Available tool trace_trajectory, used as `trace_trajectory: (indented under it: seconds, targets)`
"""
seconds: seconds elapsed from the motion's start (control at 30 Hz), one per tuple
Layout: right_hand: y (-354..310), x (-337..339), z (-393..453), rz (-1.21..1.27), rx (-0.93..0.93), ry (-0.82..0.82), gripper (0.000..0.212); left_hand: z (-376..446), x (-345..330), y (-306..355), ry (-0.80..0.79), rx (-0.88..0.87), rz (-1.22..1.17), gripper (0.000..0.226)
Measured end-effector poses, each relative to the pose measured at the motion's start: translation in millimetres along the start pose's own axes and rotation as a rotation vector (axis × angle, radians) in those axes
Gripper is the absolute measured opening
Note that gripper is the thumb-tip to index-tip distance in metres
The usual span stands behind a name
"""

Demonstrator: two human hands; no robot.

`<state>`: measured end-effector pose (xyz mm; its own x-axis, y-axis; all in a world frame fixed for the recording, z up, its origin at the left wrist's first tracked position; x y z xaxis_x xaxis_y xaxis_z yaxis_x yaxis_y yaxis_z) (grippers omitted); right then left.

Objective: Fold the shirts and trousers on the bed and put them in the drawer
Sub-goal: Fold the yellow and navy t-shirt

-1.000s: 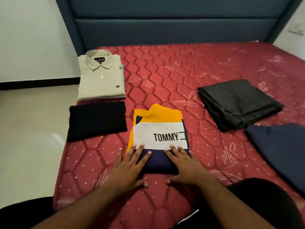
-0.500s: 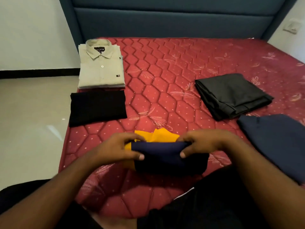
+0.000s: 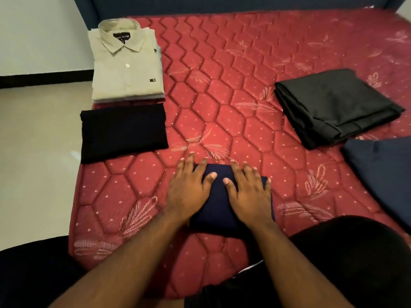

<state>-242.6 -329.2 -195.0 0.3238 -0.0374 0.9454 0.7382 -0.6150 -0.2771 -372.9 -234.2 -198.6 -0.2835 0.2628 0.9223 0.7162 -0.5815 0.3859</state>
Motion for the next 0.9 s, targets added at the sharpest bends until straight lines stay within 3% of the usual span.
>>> trace_trajectory:
  seconds: [0.17,0.23,0.3,0.4,0.5,0.63,0.7,0.77,0.83,0.9]
  targets:
    - [9.6,-5.6,1.8,0.023,-0.083,-0.008,0.081,10.6,-5.0,-6.5,-0.014,-0.007,-0.210,0.088]
    - [10.9,1.1,1.0,0.024,-0.105,-0.027,0.081,7.9,8.6,-16.0,0.099,0.093,-0.302,0.093]
    - [17.8,12.2,-4.5,0.012,-0.165,-0.049,0.075,-2.7,19.6,-32.3,0.188,0.252,-0.430,0.075]
    - [22.8,35.1,-16.2,-0.048,-0.217,-0.045,0.063,-7.0,10.8,-31.5,-0.017,0.404,-0.764,0.042]
    - [19.7,64.6,-32.6,-0.082,-0.229,0.025,0.051,-9.5,16.0,-22.9,0.021,0.404,-0.664,0.056]
    - [29.7,61.7,-30.5,0.109,-0.326,-0.157,0.061,-25.6,17.6,-19.2,-0.022,0.513,-0.446,0.079]
    - [32.4,57.9,-25.8,0.120,-0.340,-0.159,0.074,-27.4,17.4,-19.0,-0.005,0.540,-0.552,0.087]
    - [38.1,61.2,-24.5,0.126,-0.349,-0.051,0.087,-25.3,10.7,-24.5,-0.041,0.590,-0.682,0.094]
    - [50.1,62.0,-30.0,0.283,-0.415,0.028,0.093,-31.6,9.9,-28.8,-0.046,0.652,-0.807,0.104]
    - [60.1,51.6,-35.7,0.517,-0.543,-0.043,0.097,-36.6,9.5,-32.1,-0.011,0.686,-0.894,0.112]
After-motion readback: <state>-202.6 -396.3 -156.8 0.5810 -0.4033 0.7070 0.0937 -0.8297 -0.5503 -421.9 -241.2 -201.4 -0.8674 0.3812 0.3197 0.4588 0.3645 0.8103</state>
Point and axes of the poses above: each hand's wrist, its own z-axis towards the middle knuckle, its own x-axis out of the back of the hand, y = z × x, the point moved 5 cm from there along z, towards the middle knuckle, and after that the axes turned 8 degrees about -x, right-handed, at the moved point
